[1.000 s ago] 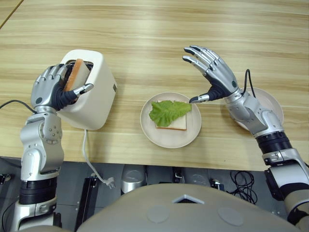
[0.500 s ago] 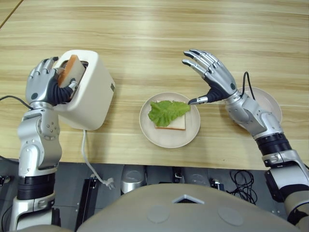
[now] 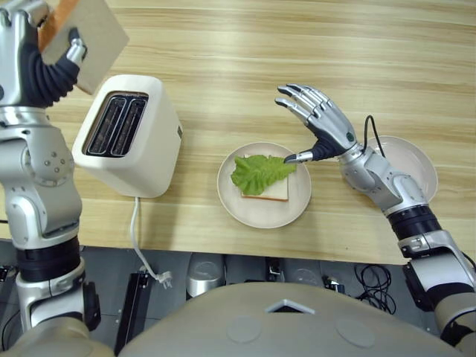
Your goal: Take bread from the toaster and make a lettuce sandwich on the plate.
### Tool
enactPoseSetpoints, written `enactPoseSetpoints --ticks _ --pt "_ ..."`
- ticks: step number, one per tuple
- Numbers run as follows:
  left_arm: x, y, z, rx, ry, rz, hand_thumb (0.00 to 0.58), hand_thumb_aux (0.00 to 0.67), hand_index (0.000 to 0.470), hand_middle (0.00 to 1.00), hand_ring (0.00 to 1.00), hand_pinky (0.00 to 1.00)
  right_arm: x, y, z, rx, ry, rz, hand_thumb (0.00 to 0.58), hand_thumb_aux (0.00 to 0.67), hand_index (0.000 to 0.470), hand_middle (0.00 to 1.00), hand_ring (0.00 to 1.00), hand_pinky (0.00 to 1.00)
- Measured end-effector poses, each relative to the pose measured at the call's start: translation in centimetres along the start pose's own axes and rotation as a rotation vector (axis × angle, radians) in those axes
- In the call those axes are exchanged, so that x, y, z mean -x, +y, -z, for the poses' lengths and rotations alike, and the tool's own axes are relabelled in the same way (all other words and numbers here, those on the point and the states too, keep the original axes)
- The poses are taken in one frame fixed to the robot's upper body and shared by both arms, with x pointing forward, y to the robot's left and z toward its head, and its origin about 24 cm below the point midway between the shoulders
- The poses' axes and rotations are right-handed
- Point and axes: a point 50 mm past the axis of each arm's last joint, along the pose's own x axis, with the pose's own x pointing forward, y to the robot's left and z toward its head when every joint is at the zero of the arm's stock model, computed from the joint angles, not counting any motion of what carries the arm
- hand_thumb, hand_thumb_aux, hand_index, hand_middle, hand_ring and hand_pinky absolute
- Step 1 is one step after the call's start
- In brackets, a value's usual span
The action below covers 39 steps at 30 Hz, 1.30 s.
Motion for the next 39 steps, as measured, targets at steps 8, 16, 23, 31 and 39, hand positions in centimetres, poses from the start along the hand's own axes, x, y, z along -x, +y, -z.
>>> enactPoseSetpoints --ticks 8,16,23,31,39 --pt "-3.1 -6.6 -2.7 0.531 -0.111 0.442 0.58 0.67 0.46 1.0 1.0 1.0 0.5 -3.3 1.4 0.07 0.023 0.18 0.0 0.0 0.0 0.0 0.0 0.0" --pt "-0.8 -13.4 -6.9 0.868 -0.383 1.148 0.58 0.67 0.46 1.0 1.0 1.0 1.2 -4.2 0.1 0.015 -0.11 0.206 0.0 0.0 0.0 0.0 0.0 0.0" --pt "-1.1 -16.9 -10.8 0.986 -0.459 1.448 0.58 0.67 0.46 1.0 1.0 1.0 1.2 -2.0 -2.7 -0.106 -0.293 0.005 0.0 0.0 0.0 0.0 0.0 0.0" --pt "-1.0 -20.1 -11.7 1.071 -0.355 1.525 0.58 0.67 0.46 1.0 1.0 1.0 2.1 0.4 -3.9 -0.183 -0.353 -0.265 0.0 0.0 0.0 0.0 0.0 0.0" --pt "-0.6 -20.4 -11.8 1.004 -0.395 1.494 0.58 0.67 0.46 1.0 1.0 1.0 2.6 1.8 -5.4 -0.23 -0.386 -0.377 0.0 0.0 0.0 0.0 0.0 0.0"
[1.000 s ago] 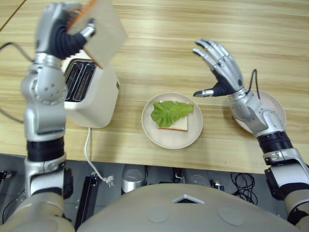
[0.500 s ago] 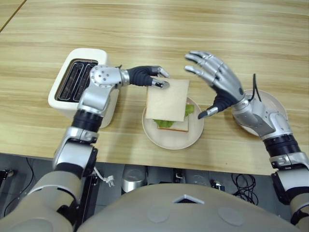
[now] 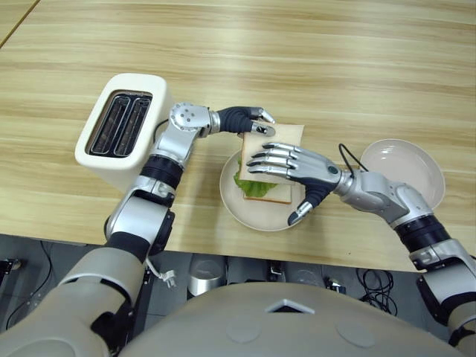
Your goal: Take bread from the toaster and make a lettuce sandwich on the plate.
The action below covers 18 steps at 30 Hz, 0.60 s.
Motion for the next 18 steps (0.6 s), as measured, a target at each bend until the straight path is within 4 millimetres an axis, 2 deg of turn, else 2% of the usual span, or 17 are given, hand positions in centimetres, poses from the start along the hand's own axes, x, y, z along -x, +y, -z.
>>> enactPoseSetpoints --ticks 18 --pt "-0.7 -0.9 1.7 -0.026 0.087 0.02 0.58 0.67 0.46 1.0 1.0 1.0 -0.1 1.0 0.5 -0.036 0.044 -0.12 0.0 0.0 0.0 0.0 0.0 0.0"
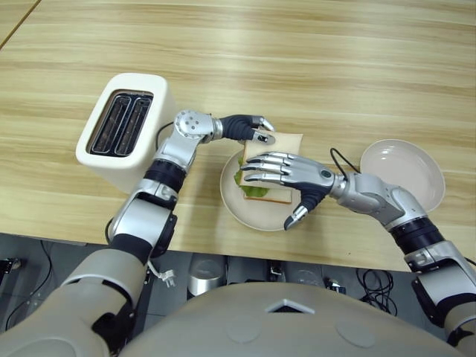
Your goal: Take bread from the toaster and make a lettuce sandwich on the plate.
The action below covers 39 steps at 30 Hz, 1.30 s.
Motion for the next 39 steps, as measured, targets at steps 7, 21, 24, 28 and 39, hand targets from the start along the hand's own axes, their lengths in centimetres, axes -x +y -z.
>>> enactPoseSetpoints --ticks 7,21,24,28,39 --pt "-0.5 -0.4 0.6 -0.043 0.041 -0.009 0.58 0.67 0.46 1.0 1.0 1.0 0.3 0.3 0.4 -0.016 0.038 -0.064 0.0 0.0 0.0 0.0 0.0 0.0" --pt "-0.9 -0.9 1.6 -0.097 0.117 -0.014 0.58 0.67 0.46 1.0 1.0 1.0 0.5 0.9 1.0 -0.09 0.103 -0.174 0.0 0.0 0.0 0.0 0.0 0.0" --pt "-1.1 -1.1 1.9 -0.109 0.14 -0.003 0.58 0.67 0.46 1.0 1.0 1.0 0.5 1.1 1.0 -0.127 0.122 -0.206 0.0 0.0 0.0 0.0 0.0 0.0" --pt "-1.2 -1.3 2.0 -0.138 0.161 -0.004 0.304 0.208 0.143 1.0 1.0 1.0 0.5 1.2 0.9 -0.149 0.141 -0.223 0.0 0.0 0.0 0.0 0.0 0.0" --pt "-0.9 0.9 1.1 -0.262 0.182 -0.25 0.0 0.0 0.0 0.0 0.0 0.0 0.7 1.1 1.6 -0.152 0.211 -0.231 0.0 0.0 0.0 0.0 0.0 0.0"
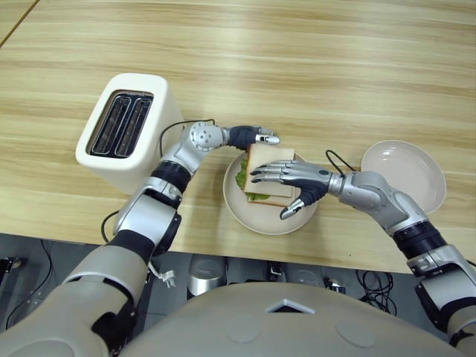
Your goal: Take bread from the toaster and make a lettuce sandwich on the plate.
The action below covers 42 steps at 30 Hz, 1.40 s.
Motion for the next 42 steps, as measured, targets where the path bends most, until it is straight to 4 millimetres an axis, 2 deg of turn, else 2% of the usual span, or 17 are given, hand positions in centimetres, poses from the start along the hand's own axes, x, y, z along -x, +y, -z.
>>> enactPoseSetpoints --ticks 7,19,20,21,22,23,24,25,26,28,30,32,34,36,38,40,42 --pt "1.2 5.0 -1.5 -0.023 -0.041 -0.378 0.0 0.0 0.0 0.0 0.0 0.0 0.1 0.4 0.7 0.03 0.044 -0.024 0.0 0.0 0.0 0.0 0.0 0.0" --pt "2.7 4.6 -0.7 0.029 -0.067 -0.518 0.0 0.0 0.0 0.0 0.0 0.0 0.2 -0.5 1.4 0.102 0.07 0.105 0.0 0.0 0.0 0.0 0.0 0.0" --pt "2.9 4.4 -0.5 0.035 -0.068 -0.521 0.0 0.0 0.0 0.0 0.0 0.0 0.3 -0.8 1.3 0.106 0.068 0.126 0.0 0.0 0.0 0.2 0.2 0.2" --pt "3.1 4.2 -0.4 0.045 -0.074 -0.523 0.0 0.0 0.0 0.0 0.0 0.0 0.3 -1.2 1.2 0.1 0.06 0.158 0.058 0.034 0.023 1.0 1.0 1.0" --pt "3.3 4.1 -0.3 0.06 -0.084 -0.529 0.0 0.0 0.0 0.0 0.0 0.0 0.4 -1.6 1.1 0.092 0.05 0.196 0.458 0.363 0.249 1.0 1.0 1.0" --pt "3.4 3.9 -0.3 0.086 -0.097 -0.529 0.071 0.042 0.029 0.0 0.0 0.0 0.5 -2.3 0.9 0.076 0.031 0.253 0.538 0.489 0.336 1.0 1.0 1.0" --pt "3.9 3.5 -0.4 0.139 -0.132 -0.534 0.449 0.352 0.242 0.2 0.2 0.2 0.6 -3.4 0.5 0.01 -0.009 0.361 0.58 0.67 0.46 1.0 1.0 1.0" --pt "4.2 3.0 -0.5 0.178 -0.165 -0.536 0.554 0.528 0.363 0.76 0.76 0.76 0.9 -4.3 0.1 -0.054 -0.046 0.458 0.58 0.67 0.46 1.0 1.0 1.0" --pt "4.6 2.3 -0.5 0.21 -0.186 -0.528 0.58 0.67 0.46 1.0 1.0 1.0 1.2 -5.2 -0.1 -0.121 -0.084 0.536 0.58 0.67 0.46 1.0 1.0 1.0" --pt "5.5 1.0 -0.5 0.255 -0.216 -0.51 0.58 0.67 0.46 1.0 1.0 1.0 2.0 -5.8 0.1 -0.245 -0.117 0.617 0.58 0.67 0.46 1.0 1.0 1.0" --pt "7.1 -1.0 0.1 0.298 -0.22 -0.468 0.58 0.67 0.46 1.0 1.0 1.0 3.1 -5.4 0.8 -0.408 -0.118 0.664 0.58 0.67 0.46 1.0 1.0 1.0" --pt "8.1 -2.4 0.6 0.328 -0.204 -0.429 0.58 0.67 0.46 1.0 1.0 1.0 3.8 -4.9 1.1 -0.497 -0.115 0.676 0.58 0.67 0.46 1.0 1.0 1.0" --pt "9.7 -3.8 0.2 0.337 -0.231 -0.365 0.58 0.67 0.46 1.0 1.0 1.0 4.7 -4.1 0.9 -0.584 -0.128 0.634 0.58 0.67 0.46 1.0 1.0 1.0" --pt "11.7 -5.5 -0.6 0.324 -0.276 -0.257 0.58 0.67 0.46 1.0 1.0 1.0 5.9 -2.3 0.7 -0.637 -0.089 0.481 0.58 0.67 0.46 1.0 1.0 1.0" --pt "13.7 -8.0 -1.0 0.319 -0.272 -0.101 0.58 0.67 0.46 1.0 1.0 1.0 7.4 0.4 0.6 -0.695 -0.009 0.29 0.58 0.67 0.46 1.0 1.0 1.0" --pt "14.5 -10.0 -1.2 0.329 -0.251 0.02 0.58 0.67 0.46 1.0 1.0 1.0 8.2 1.8 0.1 -0.732 0.029 0.17 0.58 0.67 0.46 1.0 1.0 1.0" --pt "14.8 -11.0 -1.3 0.331 -0.233 0.094 0.58 0.67 0.46 1.0 1.0 1.0 8.4 2.4 -0.4 -0.727 0.038 0.077 0.58 0.67 0.46 1.0 1.0 1.0"
